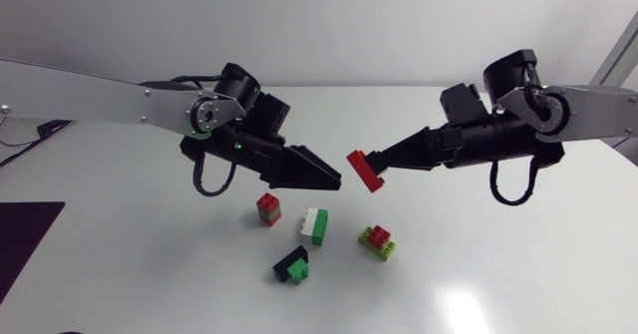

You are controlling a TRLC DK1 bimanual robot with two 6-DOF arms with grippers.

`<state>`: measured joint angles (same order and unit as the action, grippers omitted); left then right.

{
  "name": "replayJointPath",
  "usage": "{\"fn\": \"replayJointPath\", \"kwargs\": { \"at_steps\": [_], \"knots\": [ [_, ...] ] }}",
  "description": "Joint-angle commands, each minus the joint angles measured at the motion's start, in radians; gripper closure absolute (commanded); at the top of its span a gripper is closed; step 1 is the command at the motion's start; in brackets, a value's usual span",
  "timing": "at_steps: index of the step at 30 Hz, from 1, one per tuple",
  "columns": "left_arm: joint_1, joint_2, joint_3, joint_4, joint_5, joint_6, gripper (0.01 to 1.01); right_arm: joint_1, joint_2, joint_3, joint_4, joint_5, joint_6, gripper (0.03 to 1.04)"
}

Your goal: Separate the duplo bricks

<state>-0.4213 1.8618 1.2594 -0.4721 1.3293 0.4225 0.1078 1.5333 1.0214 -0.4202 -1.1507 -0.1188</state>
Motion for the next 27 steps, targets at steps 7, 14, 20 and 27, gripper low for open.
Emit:
{"fn": "replayJointPath", "kwargs": {
  "at_steps": [7, 14, 20, 27],
  "knots": [
    [0.01, 0.119, 0.094, -0.01, 0.024, 0.03, 0.082, 0.03, 0.031, 0.046, -0.006, -0.049, 0.019, 0.69],
    [0.01, 0.148, 0.152, -0.023, 0.038, 0.03, 0.087, 0.033, 0.05, 0.04, 0.009, -0.073, 0.019, 0.69],
    [-0.005, 0.143, 0.169, -0.04, 0.045, 0.03, 0.103, 0.038, 0.07, 0.037, 0.024, -0.083, 0.019, 0.69],
    [-0.02, 0.137, 0.161, -0.045, 0.051, 0.032, 0.19, 0.049, 0.08, 0.034, 0.04, -0.087, 0.019, 0.69]
  ]
}}
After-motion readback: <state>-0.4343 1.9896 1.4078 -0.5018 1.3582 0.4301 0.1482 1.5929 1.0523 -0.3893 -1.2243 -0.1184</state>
